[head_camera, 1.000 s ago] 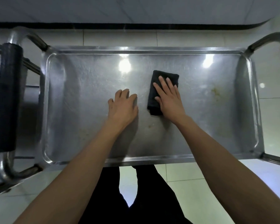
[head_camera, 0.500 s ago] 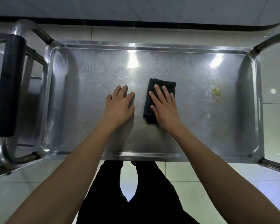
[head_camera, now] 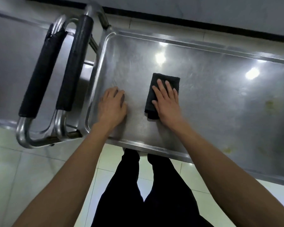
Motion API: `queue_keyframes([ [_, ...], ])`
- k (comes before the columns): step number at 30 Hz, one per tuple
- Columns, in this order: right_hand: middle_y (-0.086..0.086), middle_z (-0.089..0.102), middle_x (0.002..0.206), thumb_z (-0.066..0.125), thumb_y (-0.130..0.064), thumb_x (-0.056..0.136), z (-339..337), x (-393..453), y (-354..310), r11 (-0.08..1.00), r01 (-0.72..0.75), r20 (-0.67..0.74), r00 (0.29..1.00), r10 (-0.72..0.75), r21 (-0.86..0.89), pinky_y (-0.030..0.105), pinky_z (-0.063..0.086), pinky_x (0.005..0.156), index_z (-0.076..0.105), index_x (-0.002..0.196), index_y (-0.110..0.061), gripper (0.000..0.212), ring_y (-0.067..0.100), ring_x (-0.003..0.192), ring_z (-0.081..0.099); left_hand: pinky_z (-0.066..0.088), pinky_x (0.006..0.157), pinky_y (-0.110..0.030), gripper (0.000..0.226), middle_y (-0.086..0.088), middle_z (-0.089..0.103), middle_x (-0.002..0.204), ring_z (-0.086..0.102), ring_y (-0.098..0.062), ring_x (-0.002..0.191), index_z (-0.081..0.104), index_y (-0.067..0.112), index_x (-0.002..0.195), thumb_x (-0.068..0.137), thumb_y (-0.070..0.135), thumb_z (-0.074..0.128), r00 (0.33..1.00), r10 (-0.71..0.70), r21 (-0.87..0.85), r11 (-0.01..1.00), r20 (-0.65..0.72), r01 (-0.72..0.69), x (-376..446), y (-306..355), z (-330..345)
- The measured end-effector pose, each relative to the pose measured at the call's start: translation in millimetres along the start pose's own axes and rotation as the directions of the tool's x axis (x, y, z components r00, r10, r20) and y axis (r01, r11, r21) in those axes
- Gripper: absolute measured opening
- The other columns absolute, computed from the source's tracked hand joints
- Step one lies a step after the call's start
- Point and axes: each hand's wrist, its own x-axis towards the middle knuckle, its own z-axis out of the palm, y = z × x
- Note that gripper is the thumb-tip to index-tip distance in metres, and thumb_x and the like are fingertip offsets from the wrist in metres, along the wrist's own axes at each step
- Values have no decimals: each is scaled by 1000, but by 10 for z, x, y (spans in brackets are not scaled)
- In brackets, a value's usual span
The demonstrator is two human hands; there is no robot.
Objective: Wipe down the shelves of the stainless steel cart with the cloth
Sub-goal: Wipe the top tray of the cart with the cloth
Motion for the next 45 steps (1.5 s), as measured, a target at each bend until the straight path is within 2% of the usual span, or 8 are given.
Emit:
queue_keyframes([
  [4,2,10,168,42,-33,104,100,215,-401,998,68,2,998,-68,-18,51,12,123,29,157,-18,56,27,155,4,34,110,-55,37,-6,43,145,34,-29,139,52,19,131,96,30,52,998,-54,35,998,-30,55,-74,-309,-117],
  [9,2,9,168,42,-34,104,224,494,-944,993,121,17,992,-121,-9,51,11,124,28,157,-18,57,27,155,2,29,117,-47,47,-7,28,159,21,-26,149,43,16,146,100,22,48,976,-211,-41,977,-49,209,-115,-563,-133],
  [15,4,12,168,41,-32,104,362,794,-1460,975,223,41,974,-223,-1,53,13,123,30,156,-18,55,30,154,6,39,112,-43,57,-9,41,150,39,-26,138,44,11,144,89,5,55,978,-194,-148,972,-81,181,-86,-690,-107],
  [23,3,14,167,44,-30,104,383,780,-1550,972,234,39,971,-234,5,51,12,124,32,156,-20,54,29,154,7,45,101,-41,58,-2,38,149,42,-23,133,38,13,147,91,15,53,979,-191,-222,960,-65,172,-108,-682,-138],
  [27,4,14,167,45,-30,103,380,545,-1423,988,154,7,988,-154,13,51,12,124,32,156,-20,55,28,155,6,42,105,-43,58,-7,36,149,33,-26,138,40,13,143,87,14,55,992,-104,-79,992,-78,98,-160,-668,-131],
  [31,1,10,168,44,-31,104,330,265,-1090,998,60,-17,998,-60,0,49,10,125,30,157,-21,56,26,155,4,35,110,-51,43,-6,41,145,31,-27,140,50,19,131,88,23,53,999,18,58,998,-28,-16,-167,-499,-73],
  [35,-1,14,167,46,-31,103,244,-24,-611,1000,-20,-41,999,20,-11,47,12,124,33,156,-22,56,24,155,7,35,109,-51,42,-5,47,143,36,-26,138,54,18,134,92,24,51,991,133,56,989,2,-133,-191,-86,44],
  [45,-2,4,169,42,-31,105,-123,-887,841,977,-211,-50,976,210,-7,46,5,125,25,158,-23,56,22,155,-2,27,109,-53,41,-4,45,150,37,-25,139,52,22,139,101,30,42,948,308,96,944,74,-314,-265,1226,466],
])
